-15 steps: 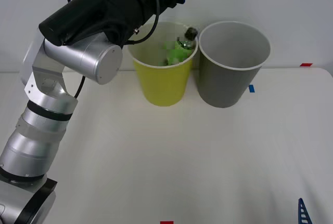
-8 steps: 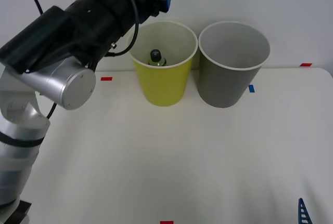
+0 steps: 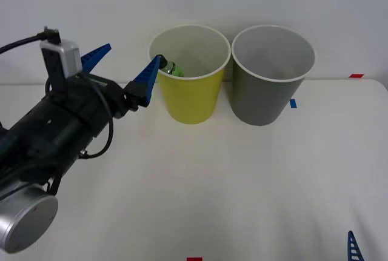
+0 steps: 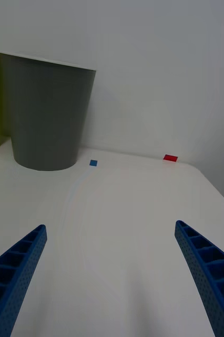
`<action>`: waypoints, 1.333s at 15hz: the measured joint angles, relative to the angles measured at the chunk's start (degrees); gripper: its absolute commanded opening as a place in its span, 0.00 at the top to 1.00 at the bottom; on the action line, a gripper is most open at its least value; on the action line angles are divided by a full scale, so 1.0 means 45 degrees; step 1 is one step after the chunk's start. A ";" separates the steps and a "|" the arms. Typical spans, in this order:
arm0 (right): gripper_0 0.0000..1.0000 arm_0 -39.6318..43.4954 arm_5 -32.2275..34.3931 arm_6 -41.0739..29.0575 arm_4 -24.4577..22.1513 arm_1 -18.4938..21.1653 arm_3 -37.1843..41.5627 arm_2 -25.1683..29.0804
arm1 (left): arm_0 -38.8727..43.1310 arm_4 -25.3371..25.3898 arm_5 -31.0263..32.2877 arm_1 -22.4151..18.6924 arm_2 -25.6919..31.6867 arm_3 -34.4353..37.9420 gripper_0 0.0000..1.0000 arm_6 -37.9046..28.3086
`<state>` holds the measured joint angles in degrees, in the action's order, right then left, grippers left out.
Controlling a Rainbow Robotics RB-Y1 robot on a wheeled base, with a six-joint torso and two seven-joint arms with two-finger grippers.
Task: Put cans in the gray bin and PET bottles in the light green bin.
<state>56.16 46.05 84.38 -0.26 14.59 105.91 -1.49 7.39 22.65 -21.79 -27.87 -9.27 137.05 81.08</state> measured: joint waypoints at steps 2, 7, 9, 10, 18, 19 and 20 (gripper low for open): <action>0.16 0.0000 0.0000 0.0000 0.0000 0.0000 0.0000 0.0000 | 0.1611 0.0065 0.0933 -0.0017 0.0003 0.0330 0.00 0.0021; 0.15 0.0000 0.0000 0.0000 0.0000 0.0000 0.0000 0.0000 | 0.3561 0.0153 0.2427 0.0258 -0.0515 0.0501 0.00 0.0217; 0.16 0.0000 0.0000 0.0000 0.0000 0.0000 0.0000 0.0000 | 0.4177 0.0151 0.4164 -0.0041 -0.0916 -0.0048 0.00 0.0253; 0.16 0.0000 0.0000 0.0000 0.0000 0.0000 0.0000 0.0000 | 0.4470 0.0124 0.5127 -0.0236 -0.1171 -0.0480 0.00 0.0270; 0.15 0.0000 0.0000 0.0000 0.0000 0.0000 0.0000 0.0000 | 0.6080 -0.0386 0.8161 -0.1031 -0.2217 -0.2994 0.00 0.0517; 0.16 0.0000 0.0000 0.0000 0.0000 0.0000 0.0000 0.0000 | 0.6228 -0.0472 0.8246 -0.1023 -0.2327 -0.2991 0.00 0.0592; 0.16 0.0000 0.0000 0.0000 0.0000 0.0000 0.0000 0.0000 | 0.6342 -0.0555 0.8406 -0.1018 -0.2483 -0.2982 0.00 0.0671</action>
<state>56.16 46.05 84.37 -0.26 14.59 105.91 -1.49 35.93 20.15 16.04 -32.45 -20.44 123.63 84.10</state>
